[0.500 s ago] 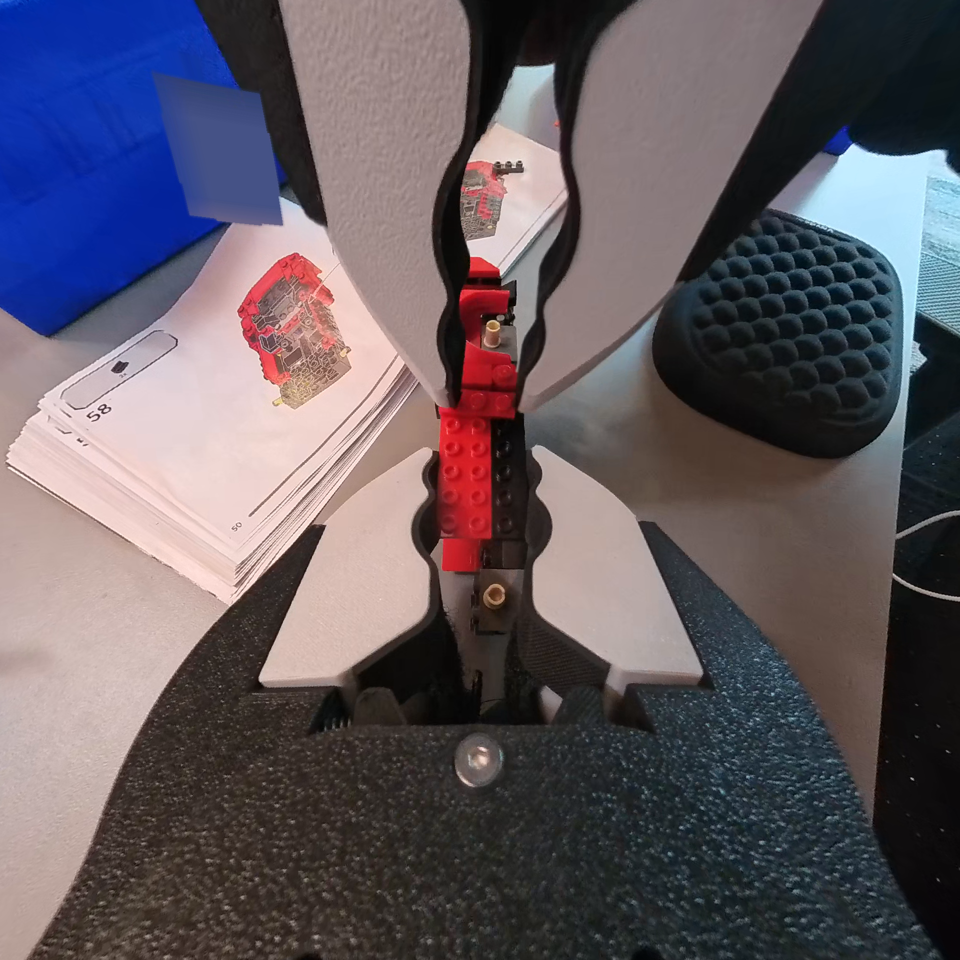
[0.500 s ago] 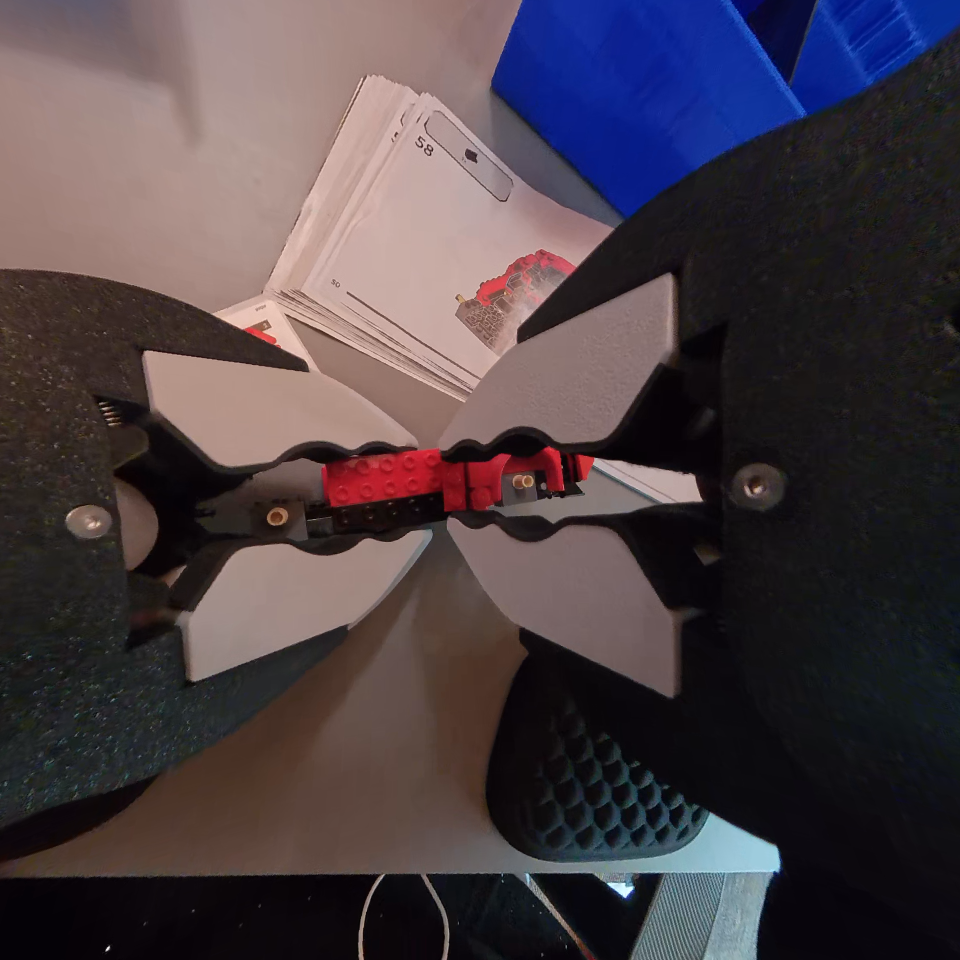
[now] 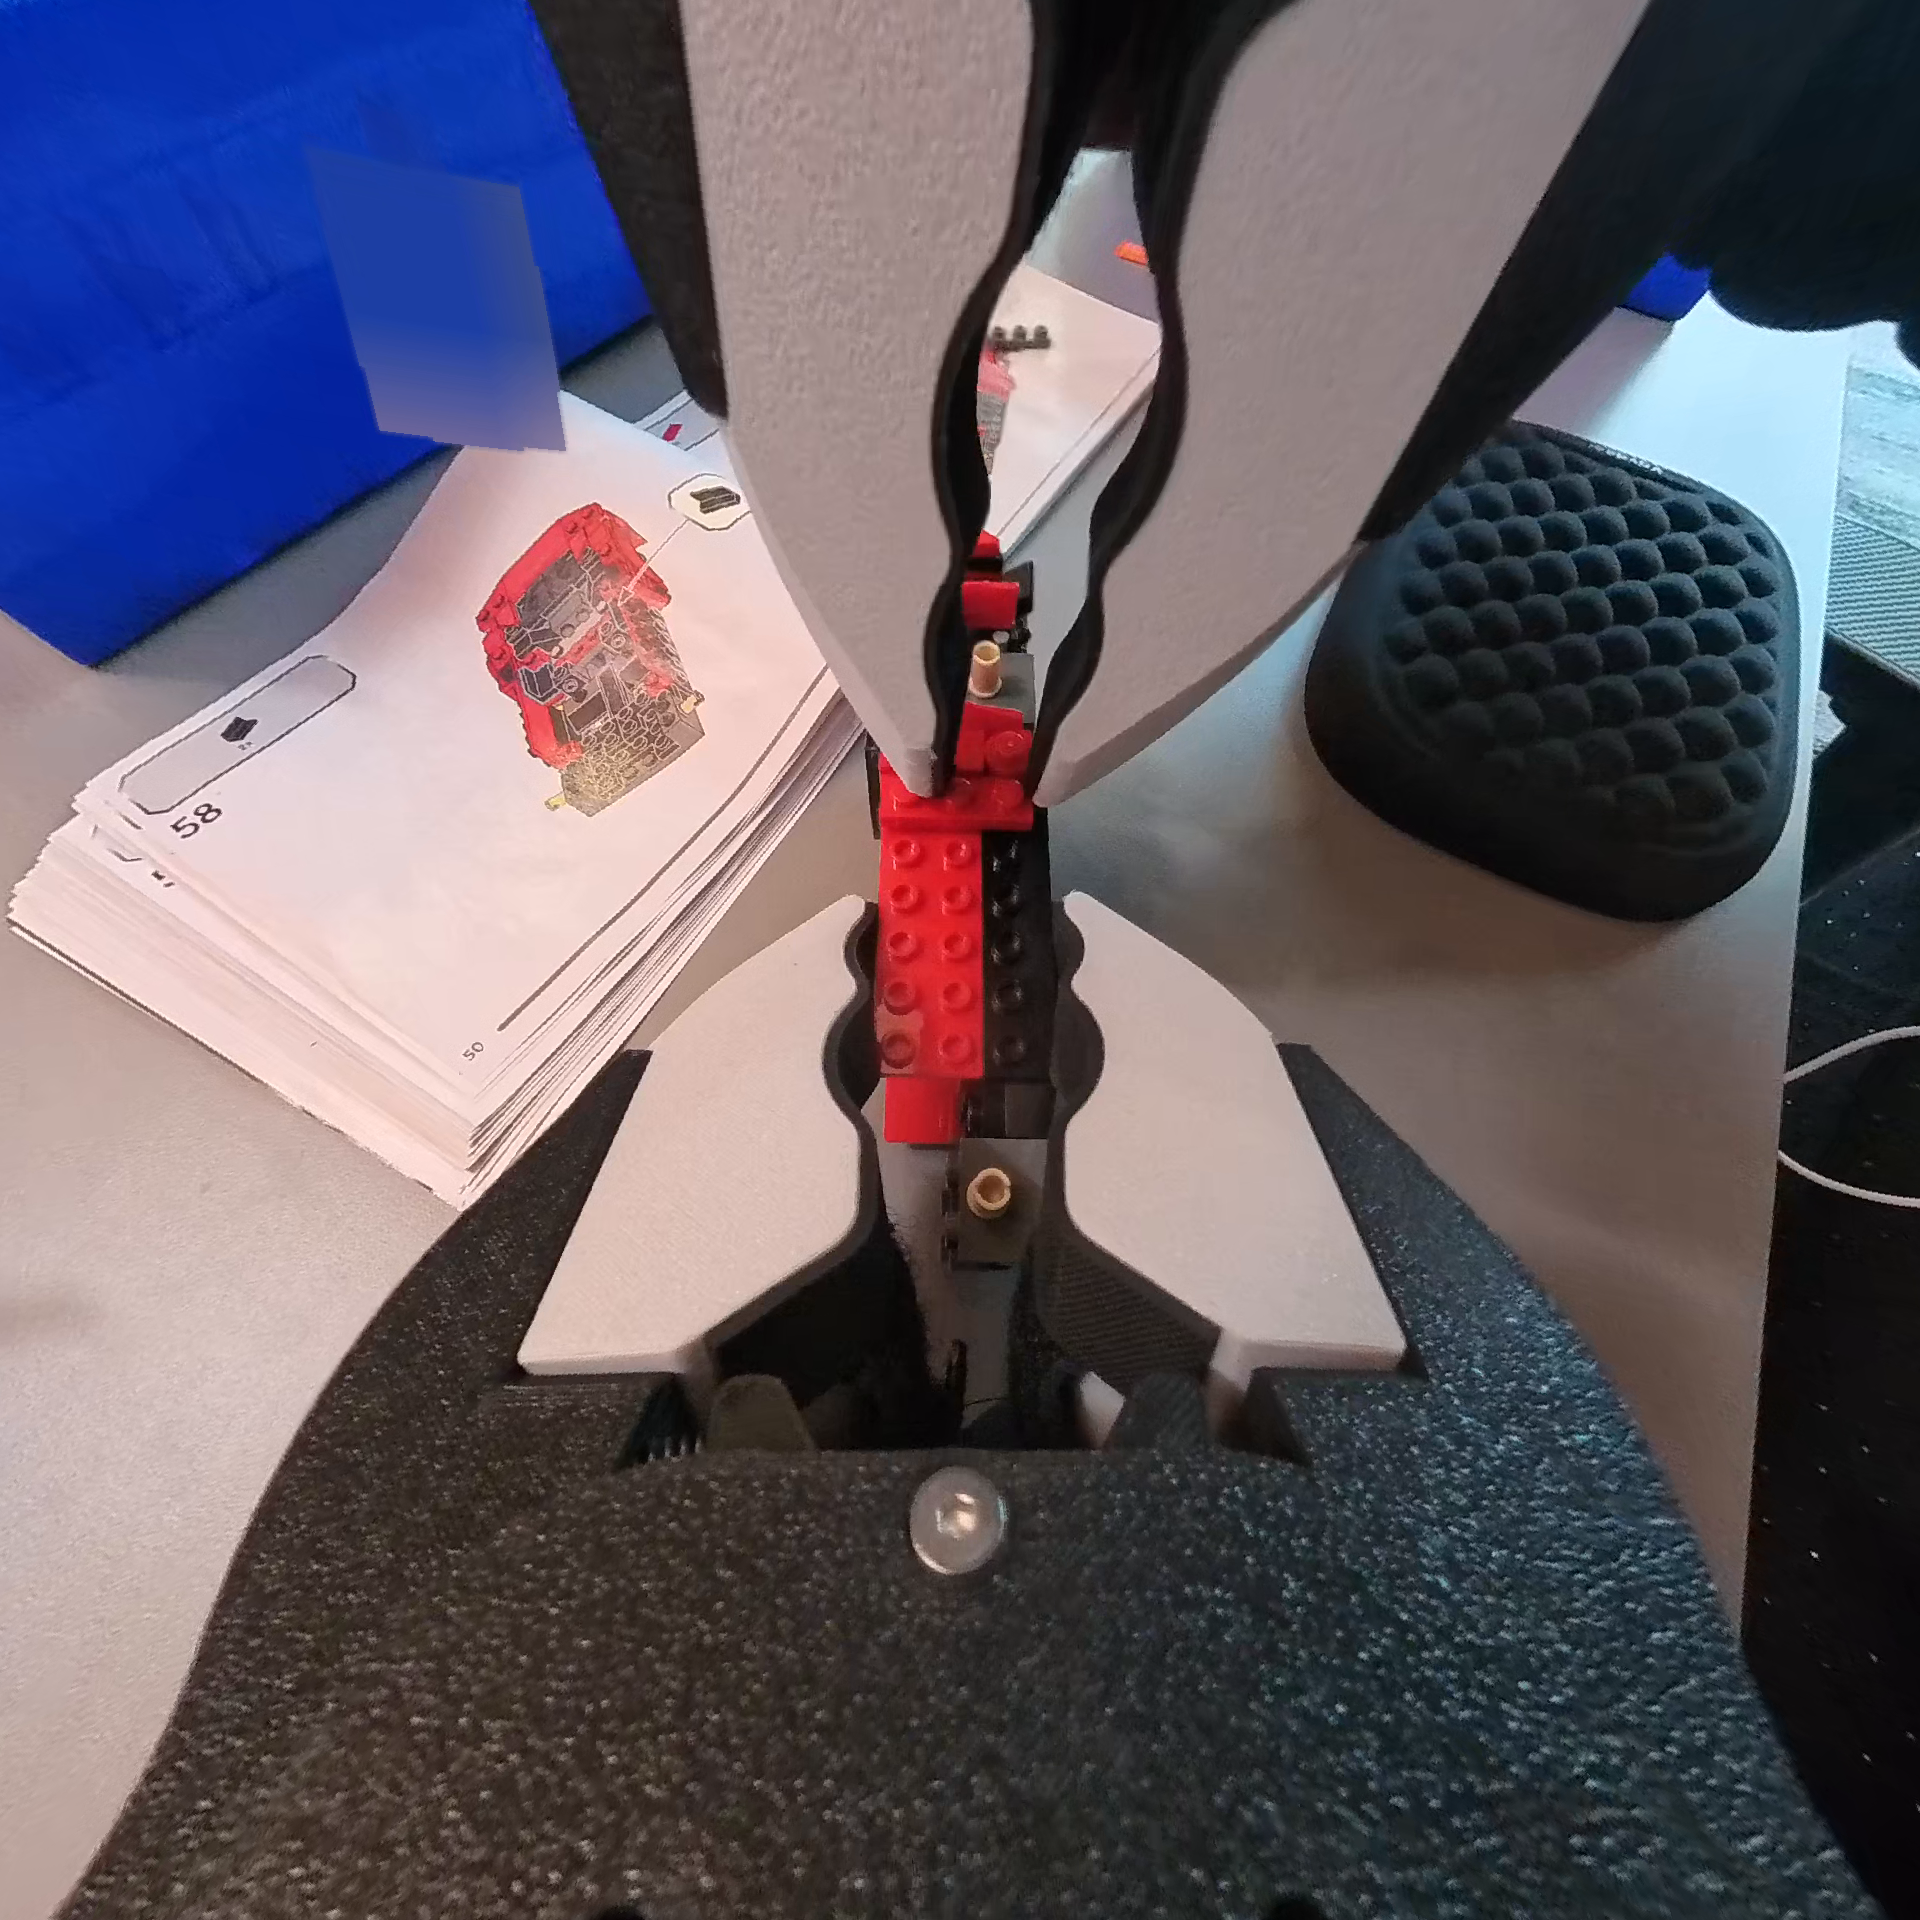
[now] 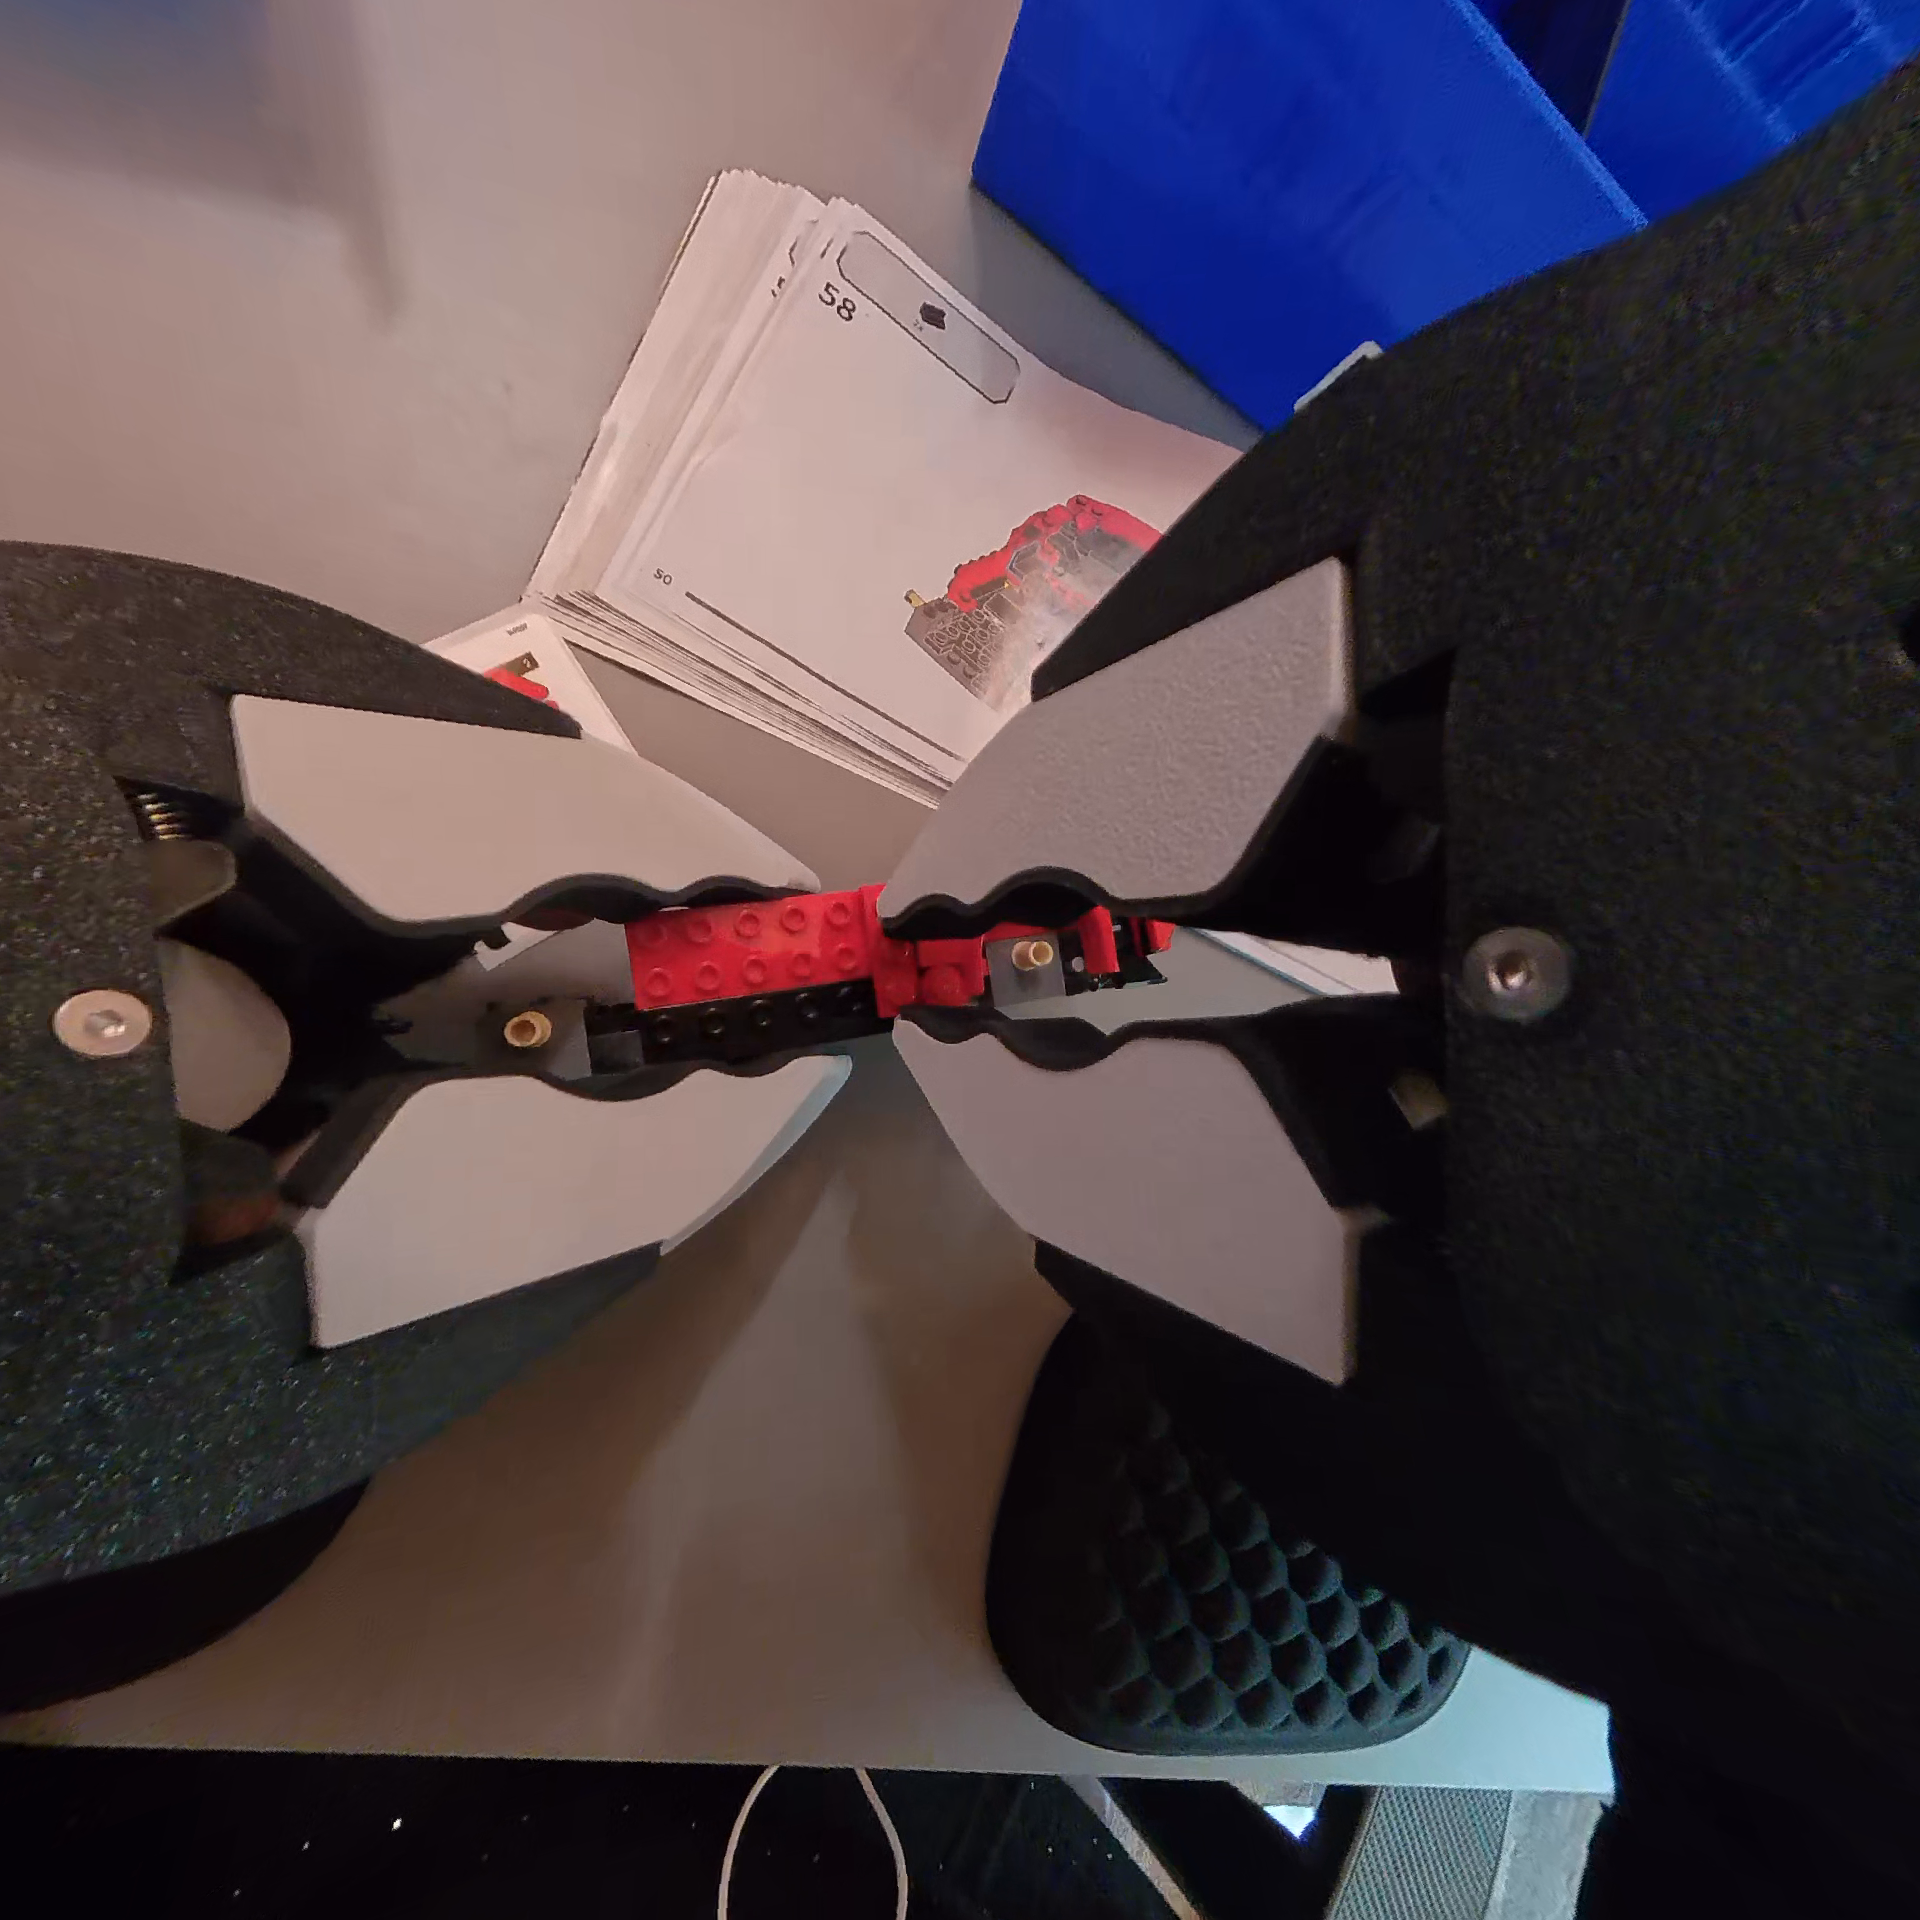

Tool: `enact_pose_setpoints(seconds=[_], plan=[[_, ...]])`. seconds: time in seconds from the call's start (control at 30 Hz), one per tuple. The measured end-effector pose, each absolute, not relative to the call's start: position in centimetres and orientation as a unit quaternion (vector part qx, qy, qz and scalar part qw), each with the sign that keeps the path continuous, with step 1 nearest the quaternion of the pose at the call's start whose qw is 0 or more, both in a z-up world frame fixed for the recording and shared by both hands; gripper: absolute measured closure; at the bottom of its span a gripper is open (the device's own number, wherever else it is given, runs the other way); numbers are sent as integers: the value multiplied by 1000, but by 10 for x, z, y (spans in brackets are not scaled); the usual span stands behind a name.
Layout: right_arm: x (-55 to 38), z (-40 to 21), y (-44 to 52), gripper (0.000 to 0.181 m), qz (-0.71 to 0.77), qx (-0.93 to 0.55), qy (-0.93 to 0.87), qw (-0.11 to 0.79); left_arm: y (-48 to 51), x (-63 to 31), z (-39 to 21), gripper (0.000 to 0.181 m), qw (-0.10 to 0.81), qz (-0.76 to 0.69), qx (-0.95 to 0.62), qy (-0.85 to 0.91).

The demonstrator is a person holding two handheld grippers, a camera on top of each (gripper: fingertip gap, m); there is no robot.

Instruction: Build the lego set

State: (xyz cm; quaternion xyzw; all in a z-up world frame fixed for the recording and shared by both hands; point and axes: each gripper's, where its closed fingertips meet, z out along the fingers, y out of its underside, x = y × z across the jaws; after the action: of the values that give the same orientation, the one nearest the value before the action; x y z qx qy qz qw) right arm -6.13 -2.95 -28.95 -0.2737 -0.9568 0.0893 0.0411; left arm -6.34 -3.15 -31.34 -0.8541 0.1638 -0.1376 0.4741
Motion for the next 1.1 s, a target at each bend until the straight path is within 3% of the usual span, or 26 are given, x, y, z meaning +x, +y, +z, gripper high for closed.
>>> enact_pose_setpoints(seconds=[0.7,1.1], plan=[[-65,-286,-31,169,123,-254,-957,67,-31,-63,-313,152,475,-137,-854,165],[-69,-296,-27,145,141,-272,-949,76,-31,-63,-313,152,474,-132,-854,168]])
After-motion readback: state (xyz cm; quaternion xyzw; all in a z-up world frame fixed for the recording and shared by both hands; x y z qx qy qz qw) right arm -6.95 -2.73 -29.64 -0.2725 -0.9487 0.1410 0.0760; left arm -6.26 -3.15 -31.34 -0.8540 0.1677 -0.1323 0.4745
